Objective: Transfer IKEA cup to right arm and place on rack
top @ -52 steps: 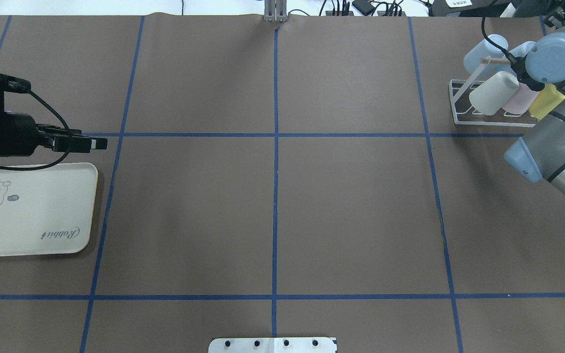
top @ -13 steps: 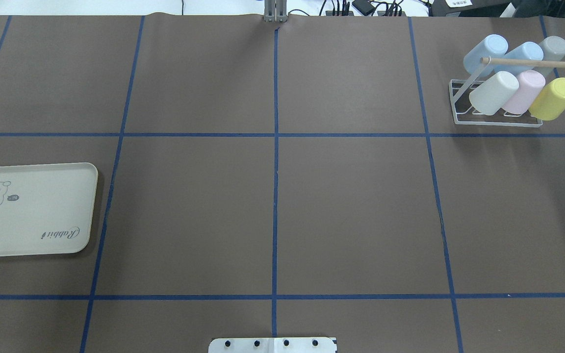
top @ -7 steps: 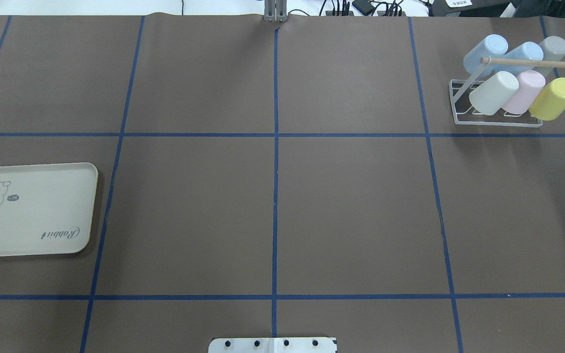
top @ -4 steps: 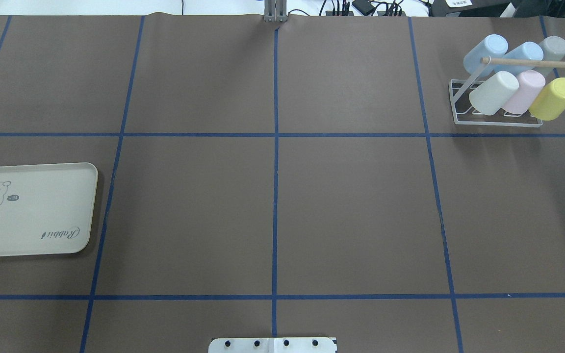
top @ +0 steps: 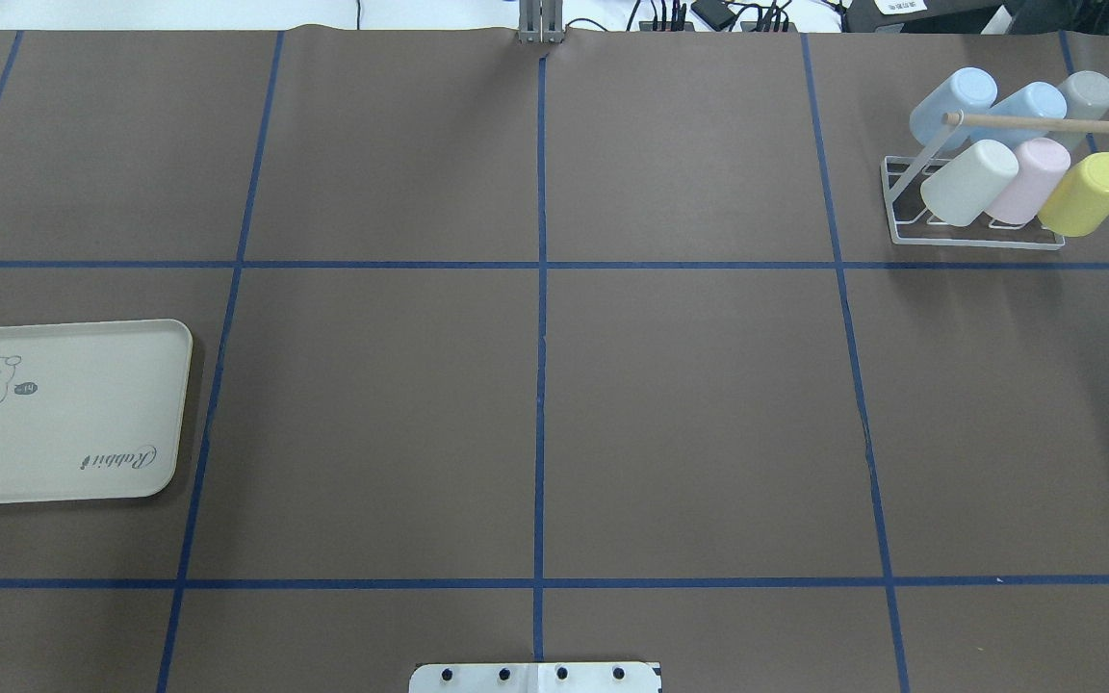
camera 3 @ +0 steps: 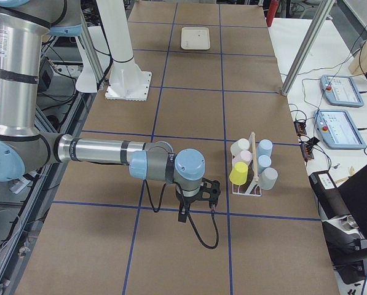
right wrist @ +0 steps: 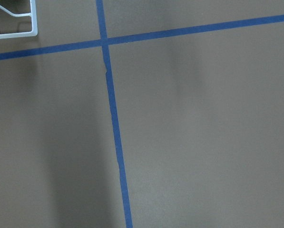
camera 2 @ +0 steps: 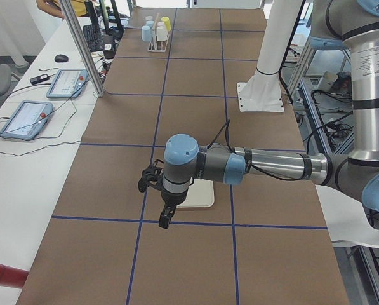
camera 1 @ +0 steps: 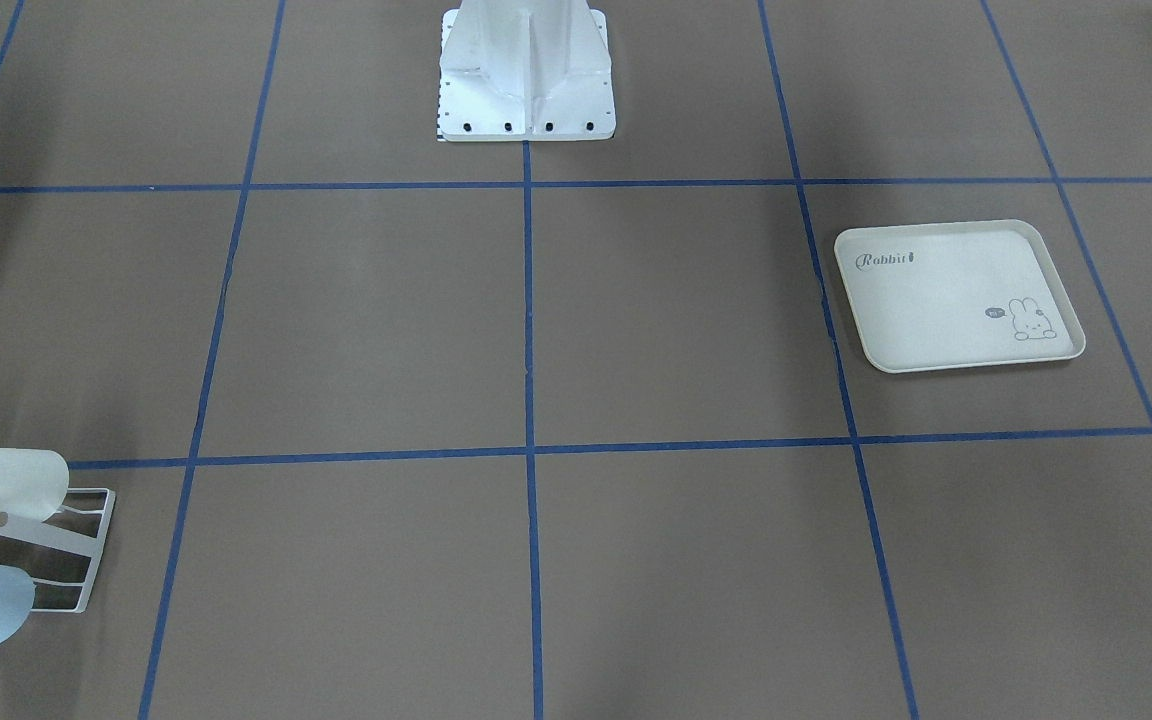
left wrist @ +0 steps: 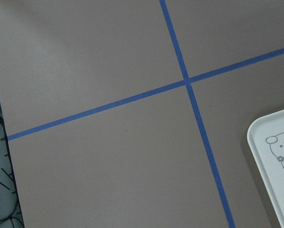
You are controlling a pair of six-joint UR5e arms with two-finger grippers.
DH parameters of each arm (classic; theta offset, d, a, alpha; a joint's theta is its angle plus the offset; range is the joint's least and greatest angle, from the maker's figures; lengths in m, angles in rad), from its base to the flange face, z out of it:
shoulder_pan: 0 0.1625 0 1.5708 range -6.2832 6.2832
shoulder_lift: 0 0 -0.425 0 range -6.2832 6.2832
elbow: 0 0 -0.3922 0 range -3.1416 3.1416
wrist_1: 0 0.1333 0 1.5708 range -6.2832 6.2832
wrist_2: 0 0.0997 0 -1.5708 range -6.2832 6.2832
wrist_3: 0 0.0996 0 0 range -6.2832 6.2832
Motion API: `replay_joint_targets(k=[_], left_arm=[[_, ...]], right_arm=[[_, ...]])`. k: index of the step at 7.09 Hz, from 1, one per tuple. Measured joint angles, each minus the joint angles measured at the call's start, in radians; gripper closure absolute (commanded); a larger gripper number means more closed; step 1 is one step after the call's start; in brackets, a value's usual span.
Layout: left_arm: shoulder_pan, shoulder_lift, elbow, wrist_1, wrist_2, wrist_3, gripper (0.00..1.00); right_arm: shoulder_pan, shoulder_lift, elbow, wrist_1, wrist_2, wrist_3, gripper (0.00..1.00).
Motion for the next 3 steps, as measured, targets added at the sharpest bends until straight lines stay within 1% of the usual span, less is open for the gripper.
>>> replay_joint_targets(k=[3], left_arm=[[0.0,0.0,-0.008,0.002,0.0,0.0,0.0]], right_arm=[[0.0,0.001,0.0,0.003,0.001,0.0,0.0]])
